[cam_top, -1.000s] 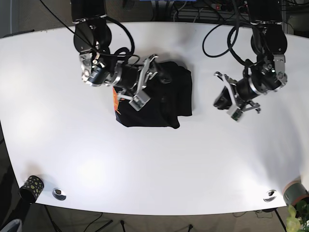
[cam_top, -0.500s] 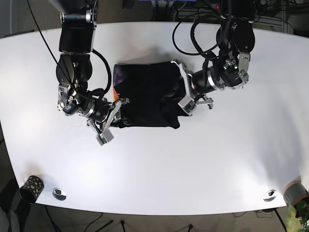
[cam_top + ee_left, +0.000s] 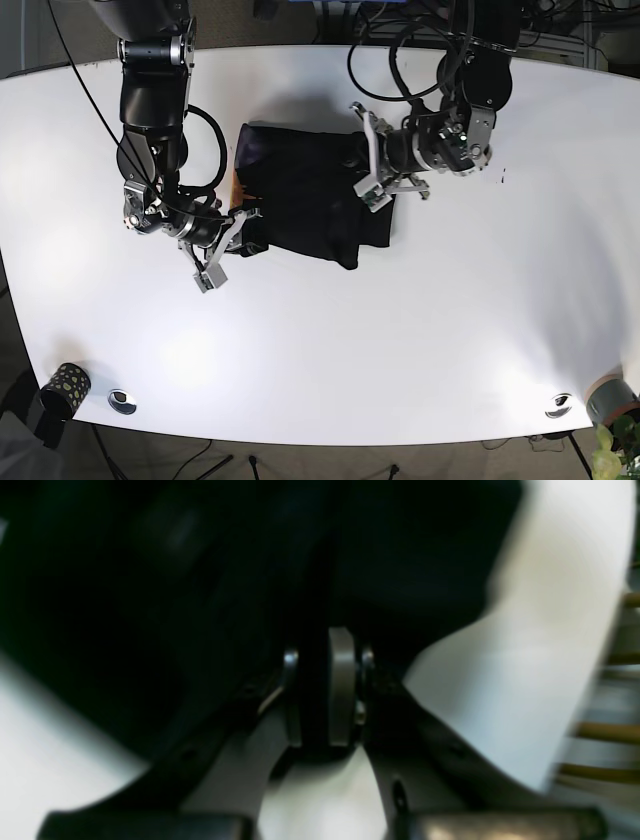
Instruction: Fold the T-shirt properly
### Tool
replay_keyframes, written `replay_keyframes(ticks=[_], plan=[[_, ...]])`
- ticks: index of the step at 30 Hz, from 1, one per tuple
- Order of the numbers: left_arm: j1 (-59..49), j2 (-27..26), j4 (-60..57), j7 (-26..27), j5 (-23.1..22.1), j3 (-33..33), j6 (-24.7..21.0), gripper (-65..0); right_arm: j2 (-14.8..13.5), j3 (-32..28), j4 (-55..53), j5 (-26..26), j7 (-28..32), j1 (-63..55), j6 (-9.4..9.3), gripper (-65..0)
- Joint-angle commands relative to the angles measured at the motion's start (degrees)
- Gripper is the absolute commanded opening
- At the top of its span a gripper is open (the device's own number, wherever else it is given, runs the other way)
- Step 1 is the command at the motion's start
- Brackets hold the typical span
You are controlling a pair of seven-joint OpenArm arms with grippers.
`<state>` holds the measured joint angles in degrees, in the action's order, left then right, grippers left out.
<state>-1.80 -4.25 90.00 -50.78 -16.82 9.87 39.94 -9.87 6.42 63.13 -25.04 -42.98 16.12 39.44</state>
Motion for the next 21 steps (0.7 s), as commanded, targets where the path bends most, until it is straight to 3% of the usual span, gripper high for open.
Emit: replay_keyframes(ticks=[1, 8, 13, 21], plan=[[2.55, -0.63, -1.6, 0.89, -0.28, -0.33, 0.06, -58.7, -0.29, 0.31, 1.0, 0.73, 2.85, 0.89, 0.56, -55.2], [8.18, -4.85, -5.73, 0.81, -0.46, -0.33, 0.06, -58.7, -0.72, 0.66, 6.98, 0.03, 2.67, -1.31, 0.56, -55.3], [9.23, -5.99, 2.09, 0.54, -0.54, -0.77, 0.06, -58.9, -2.57, 0.49, 13.75, 0.38, -1.37, -2.36, 0.56, -55.3], [7.74, -5.38, 9.65, 0.45, -0.46, -9.82, 0.06, -58.7, -2.83, 0.31, 13.83, 2.22, -2.42, -3.42, 0.56, -55.3]])
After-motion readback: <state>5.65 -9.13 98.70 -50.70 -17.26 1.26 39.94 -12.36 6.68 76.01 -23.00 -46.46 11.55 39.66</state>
